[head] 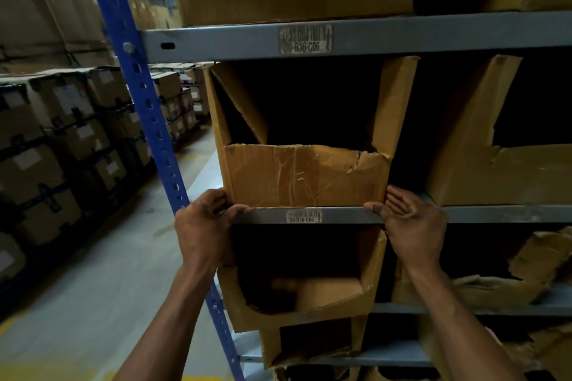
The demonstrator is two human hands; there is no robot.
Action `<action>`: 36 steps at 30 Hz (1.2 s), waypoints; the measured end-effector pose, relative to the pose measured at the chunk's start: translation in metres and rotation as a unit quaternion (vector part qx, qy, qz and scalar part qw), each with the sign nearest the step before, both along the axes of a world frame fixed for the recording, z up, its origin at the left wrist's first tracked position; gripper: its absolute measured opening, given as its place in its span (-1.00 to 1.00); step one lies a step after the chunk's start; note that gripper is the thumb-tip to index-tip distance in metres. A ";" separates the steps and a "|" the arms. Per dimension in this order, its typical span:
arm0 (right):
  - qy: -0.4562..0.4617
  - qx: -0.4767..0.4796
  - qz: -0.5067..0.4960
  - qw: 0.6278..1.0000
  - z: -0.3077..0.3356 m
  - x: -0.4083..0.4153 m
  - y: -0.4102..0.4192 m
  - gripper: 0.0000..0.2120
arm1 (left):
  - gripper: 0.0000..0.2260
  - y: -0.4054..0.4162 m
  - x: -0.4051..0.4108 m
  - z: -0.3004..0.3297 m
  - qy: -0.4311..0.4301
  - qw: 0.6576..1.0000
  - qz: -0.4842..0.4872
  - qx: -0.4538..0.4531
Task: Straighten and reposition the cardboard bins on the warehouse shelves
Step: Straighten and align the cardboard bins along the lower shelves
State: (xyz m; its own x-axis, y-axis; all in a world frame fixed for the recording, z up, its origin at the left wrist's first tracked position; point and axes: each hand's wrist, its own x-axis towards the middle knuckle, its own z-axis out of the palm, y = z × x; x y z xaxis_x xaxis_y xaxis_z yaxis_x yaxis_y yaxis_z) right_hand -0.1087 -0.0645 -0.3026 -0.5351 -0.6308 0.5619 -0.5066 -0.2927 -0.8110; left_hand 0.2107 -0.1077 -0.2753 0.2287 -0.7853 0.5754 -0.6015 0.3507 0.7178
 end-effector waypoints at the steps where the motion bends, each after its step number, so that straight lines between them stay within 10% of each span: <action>1: -0.003 -0.003 0.000 1.000 -0.001 0.001 0.000 -0.46 | -0.52 0.000 0.000 -0.001 -0.002 1.000 -0.002 -0.002; 16: -0.024 -0.028 0.009 0.999 -0.017 0.012 0.026 -0.49 | -0.38 0.018 0.004 -0.023 -0.012 0.999 -0.032 -0.033; 21: -0.095 0.056 0.044 0.993 -0.089 0.021 0.086 -0.74 | -0.63 0.089 0.006 -0.091 0.082 0.992 0.019 -0.093; 28: -0.127 0.192 0.070 0.971 -0.178 0.027 0.127 -0.78 | -0.73 0.172 -0.022 -0.198 0.121 0.984 -0.028 0.127; 36: -0.137 0.283 0.098 0.944 -0.198 0.010 0.082 -0.24 | -0.45 0.123 -0.017 -0.229 0.184 0.960 0.028 0.209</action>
State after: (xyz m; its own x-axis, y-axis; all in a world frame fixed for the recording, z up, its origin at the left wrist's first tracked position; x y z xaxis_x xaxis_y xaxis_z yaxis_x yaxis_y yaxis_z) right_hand -0.0992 0.0172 -0.5010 -0.4542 -0.8901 -0.0368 -0.2364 0.1603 -0.9583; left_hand 0.1936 0.0153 -0.5040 0.4038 -0.9110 0.0841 -0.2899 -0.0402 0.9562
